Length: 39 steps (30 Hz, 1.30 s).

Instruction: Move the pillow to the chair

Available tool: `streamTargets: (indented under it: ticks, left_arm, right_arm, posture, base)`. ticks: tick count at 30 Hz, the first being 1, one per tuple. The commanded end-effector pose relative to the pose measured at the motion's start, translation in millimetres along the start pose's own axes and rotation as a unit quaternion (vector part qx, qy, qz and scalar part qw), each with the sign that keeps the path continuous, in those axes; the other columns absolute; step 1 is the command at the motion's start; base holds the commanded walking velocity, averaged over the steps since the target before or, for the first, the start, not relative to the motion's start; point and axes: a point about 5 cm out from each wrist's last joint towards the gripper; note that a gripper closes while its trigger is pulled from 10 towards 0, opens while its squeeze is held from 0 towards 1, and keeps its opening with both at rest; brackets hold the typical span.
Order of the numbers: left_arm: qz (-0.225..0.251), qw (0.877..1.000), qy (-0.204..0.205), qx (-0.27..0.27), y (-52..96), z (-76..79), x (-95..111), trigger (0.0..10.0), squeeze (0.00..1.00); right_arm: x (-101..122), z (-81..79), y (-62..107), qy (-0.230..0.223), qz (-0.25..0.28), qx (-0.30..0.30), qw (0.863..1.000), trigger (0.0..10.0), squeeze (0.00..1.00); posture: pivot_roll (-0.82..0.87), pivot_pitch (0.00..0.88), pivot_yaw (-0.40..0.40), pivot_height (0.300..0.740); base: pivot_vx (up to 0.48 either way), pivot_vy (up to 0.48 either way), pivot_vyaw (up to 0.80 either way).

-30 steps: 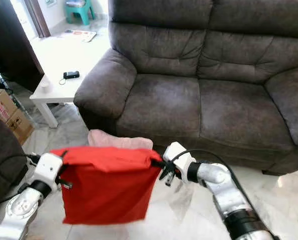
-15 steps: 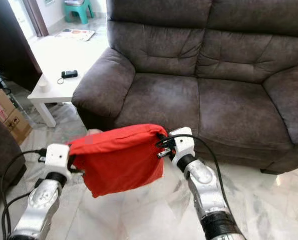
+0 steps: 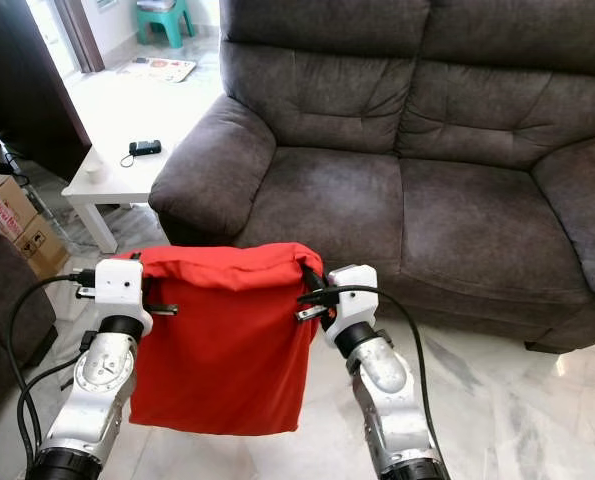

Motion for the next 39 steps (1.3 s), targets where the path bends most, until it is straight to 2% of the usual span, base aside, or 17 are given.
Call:
streamTargets:
  ticks: [1, 4, 5, 9, 12, 19, 25, 39]
  left_arm:
    - [0.064, 0.998, 0.002, 0.013, -5.3, -4.9, 28.2, 10.0, 0.0]
    - [0.064, 0.998, 0.003, 0.001, -2.2, -1.7, 27.8, 10.0, 0.0]
    - [0.061, 0.998, 0.016, 0.002, -1.7, -1.1, 26.8, 10.0, 0.0]
    - [0.063, 0.998, 0.022, 0.001, -1.7, -0.3, 27.0, 10.0, 0.0]
    - [0.068, 0.997, 0.03, -0.02, -0.2, 1.4, 30.7, 10.0, 0.0]
    - [0.068, 0.997, 0.027, -0.021, 1.2, 0.3, 30.1, 10.0, 0.0]
    - [0.072, 0.997, 0.027, -0.024, -1.0, 0.5, 32.5, 10.0, 0.0]
    - [0.075, 0.997, 0.016, -0.022, -2.1, -1.7, 33.9, 10.0, 0.0]
  right_arm:
    - [18.3, 2.5, -2.0, 0.012, 0.049, -0.019, 0.999, 10.0, 0.0]
    - [22.2, 3.0, -1.2, -0.003, 0.061, -0.032, 0.998, 10.0, 0.0]
    - [22.0, 0.4, -1.2, -0.01, 0.059, -0.028, 0.998, 10.0, 0.0]
    - [21.3, -3.4, -0.8, -0.011, 0.058, -0.019, 0.998, 10.0, 0.0]
    - [21.0, 0.3, -0.5, -0.006, 0.057, -0.04, 0.998, 10.0, 0.0]
    - [18.9, 1.6, -0.1, -0.012, 0.049, -0.047, 0.998, 10.0, 0.0]
    - [19.7, 1.3, -2.5, -0.008, 0.046, -0.041, 0.998, 10.0, 0.0]
    - [24.3, 3.3, -6.4, -0.001, 0.055, -0.04, 0.998, 10.0, 0.0]
  posture:
    - [0.08, 0.0, -0.003, 0.74]
    - [0.07, 0.0, -0.001, 0.74]
    - [0.07, 0.0, -0.001, 0.74]
    - [0.07, 0.0, 0.0, 0.74]
    - [0.07, 0.0, 0.002, 0.74]
    - [0.07, 0.0, 0.004, 0.74]
    - [0.07, 0.0, -0.006, 0.74]
    - [0.07, 0.019, -0.012, 0.74]
  base:
    - [0.0, 0.0, 0.0]
    - [0.0, 0.0, 0.0]
    - [0.0, 0.0, 0.0]
    - [0.0, 0.0, 0.0]
    - [0.0, 0.0, 0.0]
    - [0.0, 0.0, 0.0]
    - [0.0, 0.0, -0.77]
    - [0.0, 0.0, 0.0]
Point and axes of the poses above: a point about 5 cm out from each wrist's last joint towards the gripper, its own y axis pointing back from the gripper into the wrist, its own x axis along the axis of the wrist's last joint, z = x × y, and after that the axes turned 4 degrees about -y, right-handed
